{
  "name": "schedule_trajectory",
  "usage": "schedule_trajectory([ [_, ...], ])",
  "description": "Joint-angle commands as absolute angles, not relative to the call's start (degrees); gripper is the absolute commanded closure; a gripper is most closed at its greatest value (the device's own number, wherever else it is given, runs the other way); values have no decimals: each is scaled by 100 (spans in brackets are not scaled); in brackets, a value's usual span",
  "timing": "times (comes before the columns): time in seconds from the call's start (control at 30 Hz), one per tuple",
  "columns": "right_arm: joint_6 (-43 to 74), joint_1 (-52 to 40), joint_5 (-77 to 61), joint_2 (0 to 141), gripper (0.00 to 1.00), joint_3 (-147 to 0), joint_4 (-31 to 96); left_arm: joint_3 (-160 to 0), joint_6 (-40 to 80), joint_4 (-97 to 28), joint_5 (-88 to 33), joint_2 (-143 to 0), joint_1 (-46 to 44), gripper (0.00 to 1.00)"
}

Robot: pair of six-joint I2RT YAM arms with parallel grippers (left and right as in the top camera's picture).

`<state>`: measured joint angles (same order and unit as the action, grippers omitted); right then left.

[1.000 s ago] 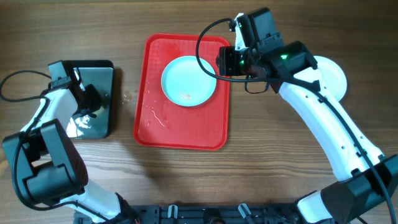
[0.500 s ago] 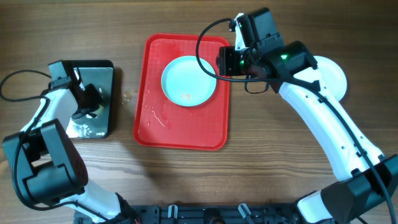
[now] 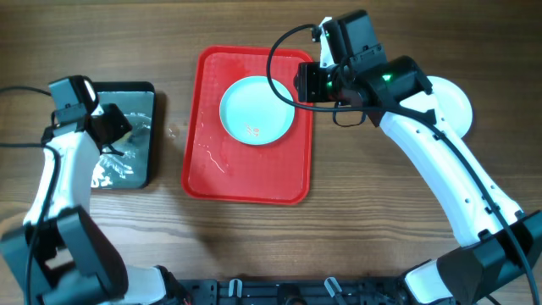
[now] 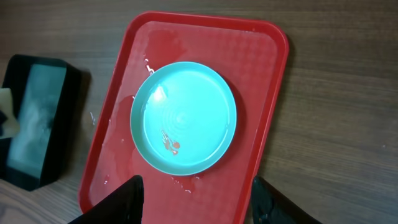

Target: Clean dirty plates on tray and stack at the side

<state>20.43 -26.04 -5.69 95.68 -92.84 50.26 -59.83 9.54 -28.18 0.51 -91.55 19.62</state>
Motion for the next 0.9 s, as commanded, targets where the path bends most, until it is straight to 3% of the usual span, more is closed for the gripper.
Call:
schedule_trajectory([
  [0.0,1951,-2585,-110,9682,44,-9321,4932,-5990,954,-2902,-89,-9054,1946,96],
  [0.17,1949,-2567,-104,9904,44,-9321,4910,-5990,961,-2991,-360,-8912,1686,96],
  [0.47,1966,-2196,-633,10628,45,-9319,4731,-5990,976,-2895,-510,-8416,102,96],
  [0.87,1951,-2121,-1516,11725,51,-9319,3968,-5990,2027,-2119,-718,-9000,-1341,96],
])
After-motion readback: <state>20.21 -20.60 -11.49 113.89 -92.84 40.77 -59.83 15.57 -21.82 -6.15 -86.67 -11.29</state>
